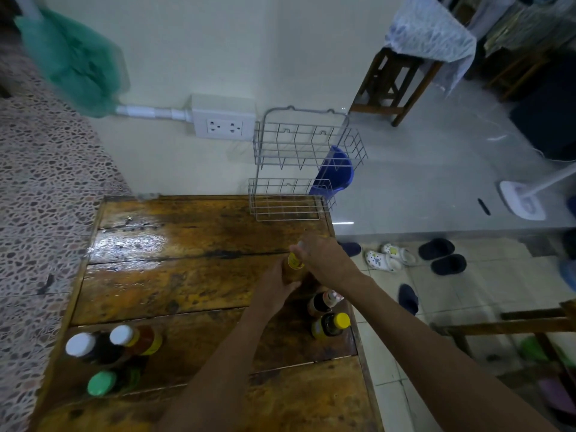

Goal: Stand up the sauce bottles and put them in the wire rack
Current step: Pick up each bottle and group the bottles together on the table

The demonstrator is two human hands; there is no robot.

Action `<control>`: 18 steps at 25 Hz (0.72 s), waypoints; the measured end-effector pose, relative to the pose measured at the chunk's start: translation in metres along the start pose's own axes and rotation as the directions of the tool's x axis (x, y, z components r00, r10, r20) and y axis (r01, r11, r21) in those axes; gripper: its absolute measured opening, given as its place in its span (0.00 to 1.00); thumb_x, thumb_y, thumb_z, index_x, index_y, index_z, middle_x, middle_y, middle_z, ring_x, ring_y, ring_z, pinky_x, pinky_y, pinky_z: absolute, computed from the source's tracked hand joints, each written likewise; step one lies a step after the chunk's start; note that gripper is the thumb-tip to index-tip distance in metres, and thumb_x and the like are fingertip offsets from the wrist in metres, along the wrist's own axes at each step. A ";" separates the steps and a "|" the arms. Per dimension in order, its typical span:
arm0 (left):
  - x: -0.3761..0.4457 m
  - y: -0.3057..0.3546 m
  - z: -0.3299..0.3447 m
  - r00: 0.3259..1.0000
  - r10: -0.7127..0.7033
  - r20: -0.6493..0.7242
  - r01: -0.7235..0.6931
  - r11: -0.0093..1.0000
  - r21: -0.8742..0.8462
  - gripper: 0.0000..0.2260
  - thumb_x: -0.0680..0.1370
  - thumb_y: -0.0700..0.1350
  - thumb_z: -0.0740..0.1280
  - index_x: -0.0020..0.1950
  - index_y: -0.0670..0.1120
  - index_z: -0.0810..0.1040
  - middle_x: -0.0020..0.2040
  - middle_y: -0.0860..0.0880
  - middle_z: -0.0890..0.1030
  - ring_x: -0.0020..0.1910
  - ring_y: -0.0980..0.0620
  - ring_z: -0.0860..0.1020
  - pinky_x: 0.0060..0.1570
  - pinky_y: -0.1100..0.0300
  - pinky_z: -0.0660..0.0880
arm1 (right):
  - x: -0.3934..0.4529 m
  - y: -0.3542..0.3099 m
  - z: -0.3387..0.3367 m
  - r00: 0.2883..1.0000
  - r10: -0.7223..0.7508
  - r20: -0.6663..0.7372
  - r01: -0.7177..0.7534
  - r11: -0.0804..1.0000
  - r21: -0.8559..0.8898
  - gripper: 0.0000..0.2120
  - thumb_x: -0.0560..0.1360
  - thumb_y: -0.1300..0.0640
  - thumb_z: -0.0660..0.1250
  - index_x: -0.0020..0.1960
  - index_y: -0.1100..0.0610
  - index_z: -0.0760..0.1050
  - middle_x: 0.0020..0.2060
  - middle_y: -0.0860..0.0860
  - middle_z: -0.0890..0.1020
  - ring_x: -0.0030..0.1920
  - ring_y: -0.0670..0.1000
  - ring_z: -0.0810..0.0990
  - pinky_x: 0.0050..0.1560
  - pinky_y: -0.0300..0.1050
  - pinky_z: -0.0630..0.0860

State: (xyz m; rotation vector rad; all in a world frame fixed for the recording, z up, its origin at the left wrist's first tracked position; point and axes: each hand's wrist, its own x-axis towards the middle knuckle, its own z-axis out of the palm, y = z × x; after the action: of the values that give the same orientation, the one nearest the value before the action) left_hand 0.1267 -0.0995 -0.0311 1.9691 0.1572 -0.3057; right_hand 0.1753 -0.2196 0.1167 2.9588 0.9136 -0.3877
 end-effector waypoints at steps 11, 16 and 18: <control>-0.195 -0.091 -0.037 0.901 -0.379 -0.208 0.358 0.924 -0.132 0.27 0.80 0.54 0.70 0.77 0.50 0.67 0.68 0.50 0.76 0.63 0.54 0.76 0.59 0.59 0.74 | -0.027 -0.167 0.014 0.917 -0.177 -0.357 0.159 0.984 -0.080 0.24 0.80 0.39 0.60 0.67 0.56 0.71 0.47 0.56 0.80 0.41 0.56 0.80 0.29 0.46 0.75; -0.284 -0.150 -0.072 0.744 -0.512 -0.430 0.428 0.859 -0.282 0.10 0.80 0.48 0.72 0.56 0.56 0.73 0.53 0.52 0.81 0.52 0.53 0.82 0.44 0.66 0.76 | -0.044 -0.274 0.075 0.862 -0.473 -0.182 0.474 0.879 -0.043 0.21 0.78 0.42 0.63 0.67 0.51 0.70 0.46 0.56 0.78 0.41 0.59 0.79 0.30 0.47 0.74; -0.292 -0.156 -0.091 0.736 -0.454 -0.502 0.363 0.891 -0.273 0.13 0.80 0.46 0.71 0.55 0.61 0.70 0.54 0.52 0.81 0.51 0.53 0.82 0.45 0.59 0.80 | -0.042 -0.296 0.094 0.843 -0.521 -0.136 0.519 0.853 -0.051 0.21 0.79 0.44 0.62 0.70 0.49 0.67 0.46 0.56 0.77 0.42 0.59 0.78 0.30 0.47 0.71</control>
State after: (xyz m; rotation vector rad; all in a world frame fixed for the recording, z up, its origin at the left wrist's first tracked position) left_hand -0.1786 0.0554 -0.0502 1.7967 0.9831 0.0152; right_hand -0.0447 -0.0059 0.0514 2.7055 1.7370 -0.1662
